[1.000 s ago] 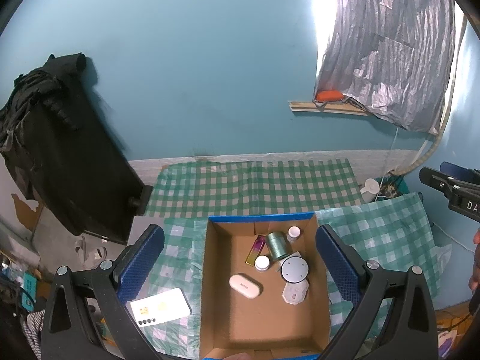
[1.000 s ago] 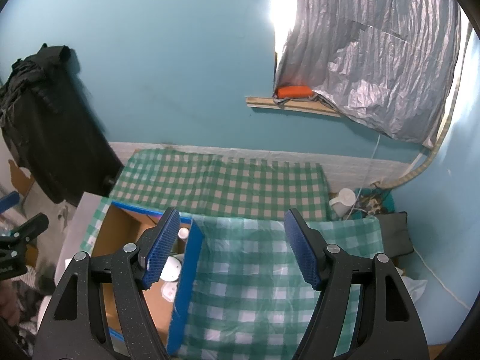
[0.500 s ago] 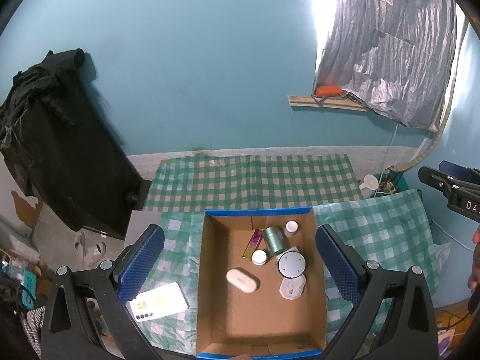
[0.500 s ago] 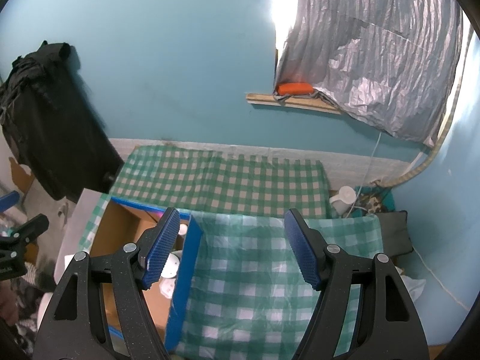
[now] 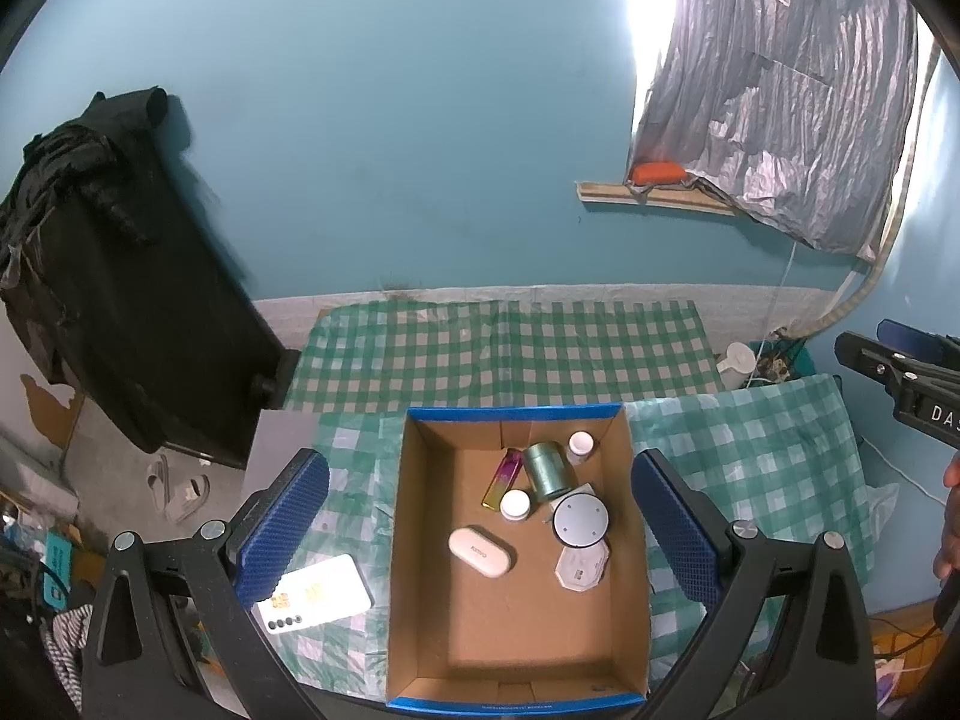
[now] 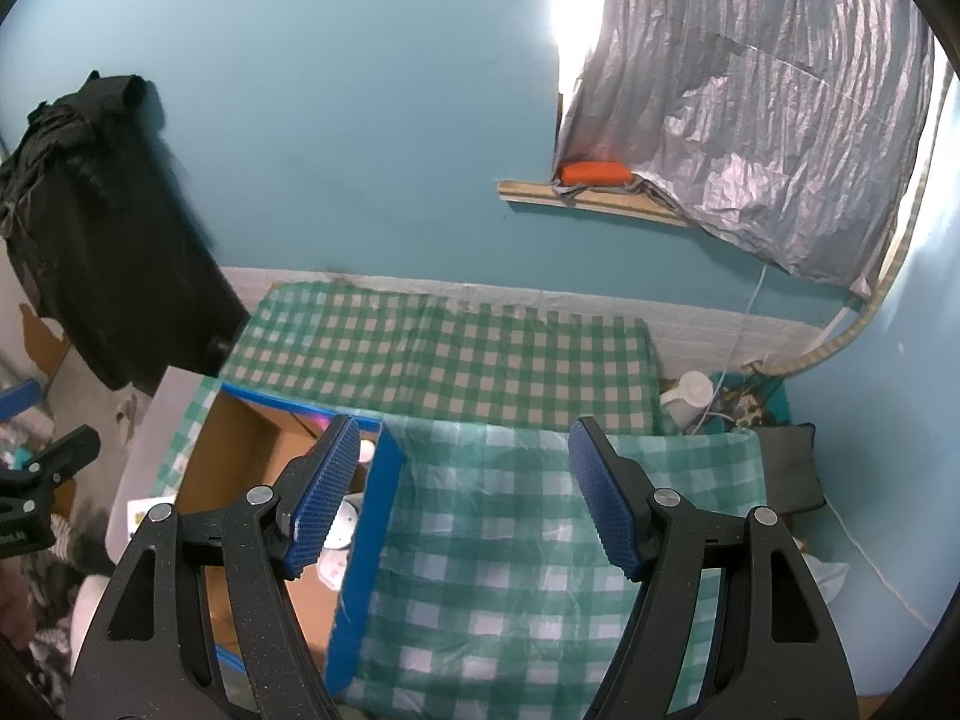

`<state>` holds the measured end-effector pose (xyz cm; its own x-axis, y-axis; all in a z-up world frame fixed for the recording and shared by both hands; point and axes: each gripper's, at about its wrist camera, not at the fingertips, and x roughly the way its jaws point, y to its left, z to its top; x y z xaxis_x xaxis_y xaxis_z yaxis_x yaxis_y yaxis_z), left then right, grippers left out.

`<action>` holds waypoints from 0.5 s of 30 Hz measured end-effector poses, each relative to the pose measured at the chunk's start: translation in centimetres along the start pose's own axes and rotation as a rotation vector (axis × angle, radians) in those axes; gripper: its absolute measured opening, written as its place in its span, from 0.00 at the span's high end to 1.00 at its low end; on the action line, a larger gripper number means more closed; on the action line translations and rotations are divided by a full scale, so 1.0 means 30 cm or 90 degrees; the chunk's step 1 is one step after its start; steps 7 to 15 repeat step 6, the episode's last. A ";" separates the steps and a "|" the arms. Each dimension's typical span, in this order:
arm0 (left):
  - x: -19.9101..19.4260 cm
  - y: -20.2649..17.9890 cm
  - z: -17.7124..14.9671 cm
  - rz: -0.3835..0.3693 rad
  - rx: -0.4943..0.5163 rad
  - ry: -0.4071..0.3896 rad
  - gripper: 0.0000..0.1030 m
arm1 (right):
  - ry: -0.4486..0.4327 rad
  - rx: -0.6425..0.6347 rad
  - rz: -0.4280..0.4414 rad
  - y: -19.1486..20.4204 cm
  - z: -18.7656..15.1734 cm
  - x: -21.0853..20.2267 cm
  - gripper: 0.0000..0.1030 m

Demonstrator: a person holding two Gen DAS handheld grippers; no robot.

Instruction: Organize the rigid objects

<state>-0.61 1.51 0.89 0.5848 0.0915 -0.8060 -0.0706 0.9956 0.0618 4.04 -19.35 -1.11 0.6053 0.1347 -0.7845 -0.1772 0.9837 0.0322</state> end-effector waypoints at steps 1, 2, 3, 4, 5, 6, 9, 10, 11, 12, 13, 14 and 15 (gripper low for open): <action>0.000 0.000 0.001 0.001 0.000 0.000 0.01 | 0.000 0.000 0.000 0.000 0.001 0.000 0.30; -0.001 0.000 -0.003 0.001 0.002 0.000 0.01 | 0.000 0.000 0.000 0.000 0.002 0.001 0.30; -0.002 -0.001 -0.001 -0.001 0.003 -0.001 0.01 | 0.000 0.001 0.000 0.000 -0.001 0.001 0.30; -0.003 0.000 -0.001 -0.001 0.004 -0.002 0.01 | 0.000 0.001 0.000 0.000 0.002 0.000 0.30; -0.003 0.000 0.000 0.001 0.006 -0.003 0.01 | 0.000 0.002 0.001 0.000 -0.001 0.000 0.30; -0.005 -0.003 -0.001 0.006 0.010 -0.004 0.01 | 0.000 0.001 0.001 0.000 -0.001 0.001 0.30; -0.005 -0.003 -0.001 0.006 0.010 -0.004 0.01 | 0.000 0.001 0.001 0.000 -0.001 0.001 0.30; -0.005 -0.003 -0.001 0.006 0.010 -0.004 0.01 | 0.000 0.001 0.001 0.000 -0.001 0.001 0.30; -0.005 -0.003 -0.001 0.006 0.010 -0.004 0.01 | 0.000 0.001 0.001 0.000 -0.001 0.001 0.30; -0.005 -0.003 -0.001 0.006 0.010 -0.004 0.01 | 0.000 0.001 0.001 0.000 -0.001 0.001 0.30; -0.005 -0.003 -0.001 0.006 0.010 -0.004 0.01 | 0.000 0.001 0.001 0.000 -0.001 0.001 0.30; -0.005 -0.003 -0.001 0.006 0.010 -0.004 0.01 | 0.000 0.001 0.001 0.000 -0.001 0.001 0.30; -0.005 -0.003 -0.001 0.006 0.010 -0.004 0.01 | 0.000 0.001 0.001 0.000 -0.001 0.001 0.30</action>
